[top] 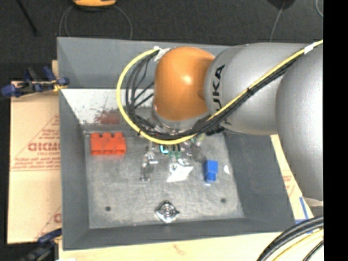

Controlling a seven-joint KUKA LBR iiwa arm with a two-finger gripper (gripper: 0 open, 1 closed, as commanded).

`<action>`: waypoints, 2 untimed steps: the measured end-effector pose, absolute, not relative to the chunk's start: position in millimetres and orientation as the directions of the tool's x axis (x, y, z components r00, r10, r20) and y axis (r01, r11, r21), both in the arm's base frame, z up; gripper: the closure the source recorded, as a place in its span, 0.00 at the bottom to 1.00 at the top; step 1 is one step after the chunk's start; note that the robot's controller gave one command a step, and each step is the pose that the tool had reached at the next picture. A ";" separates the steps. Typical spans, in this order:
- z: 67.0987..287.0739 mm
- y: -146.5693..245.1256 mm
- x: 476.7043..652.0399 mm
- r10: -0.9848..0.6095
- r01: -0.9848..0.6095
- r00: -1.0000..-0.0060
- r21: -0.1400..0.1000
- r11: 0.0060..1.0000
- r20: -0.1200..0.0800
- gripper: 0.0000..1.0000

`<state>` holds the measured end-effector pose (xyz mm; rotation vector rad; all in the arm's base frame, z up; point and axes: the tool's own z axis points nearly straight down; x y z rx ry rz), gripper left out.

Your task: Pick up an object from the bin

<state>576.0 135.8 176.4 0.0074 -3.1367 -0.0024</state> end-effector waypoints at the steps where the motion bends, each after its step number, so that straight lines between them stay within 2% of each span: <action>1: 96.3 169.2 623.6 -0.207 -0.207 -0.978 0.003 0.978 -0.026 0.00; 2: 154.3 141.8 606.9 -0.319 -0.319 -0.948 -0.003 0.948 -0.010 0.00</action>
Offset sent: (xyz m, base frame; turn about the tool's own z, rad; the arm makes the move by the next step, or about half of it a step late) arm 0.0478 0.0381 -0.1064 -0.2184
